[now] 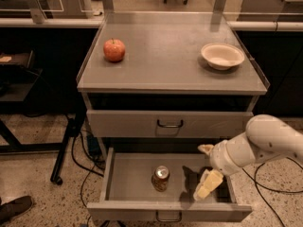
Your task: Pick orange can from middle drawer and place on counter
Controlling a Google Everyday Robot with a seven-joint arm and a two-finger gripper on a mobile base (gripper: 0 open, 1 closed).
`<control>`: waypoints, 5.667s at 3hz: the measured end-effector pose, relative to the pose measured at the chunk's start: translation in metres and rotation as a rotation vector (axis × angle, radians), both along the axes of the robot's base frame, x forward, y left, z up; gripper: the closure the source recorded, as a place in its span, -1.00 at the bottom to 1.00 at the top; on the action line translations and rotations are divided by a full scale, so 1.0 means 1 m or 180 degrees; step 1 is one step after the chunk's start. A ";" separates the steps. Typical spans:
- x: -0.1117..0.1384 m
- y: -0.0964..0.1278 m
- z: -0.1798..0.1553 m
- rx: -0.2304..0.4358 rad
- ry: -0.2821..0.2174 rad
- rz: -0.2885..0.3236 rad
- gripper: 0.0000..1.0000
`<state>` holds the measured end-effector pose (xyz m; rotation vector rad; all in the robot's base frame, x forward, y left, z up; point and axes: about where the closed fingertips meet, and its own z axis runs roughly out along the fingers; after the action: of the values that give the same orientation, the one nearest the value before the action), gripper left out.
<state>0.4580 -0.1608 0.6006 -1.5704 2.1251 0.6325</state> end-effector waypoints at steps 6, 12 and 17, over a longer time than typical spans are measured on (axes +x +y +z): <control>0.044 0.058 -0.127 0.0701 -0.0125 -0.0006 -1.00; 0.058 0.071 -0.178 0.0973 0.0062 -0.0150 -1.00; 0.077 0.110 -0.194 0.1199 0.0081 -0.0058 -1.00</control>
Offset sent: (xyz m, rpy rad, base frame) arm 0.0226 0.0401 -0.1068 0.1627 0.0297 0.0714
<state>0.5352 -0.0512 0.4062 -1.3390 1.8963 0.9844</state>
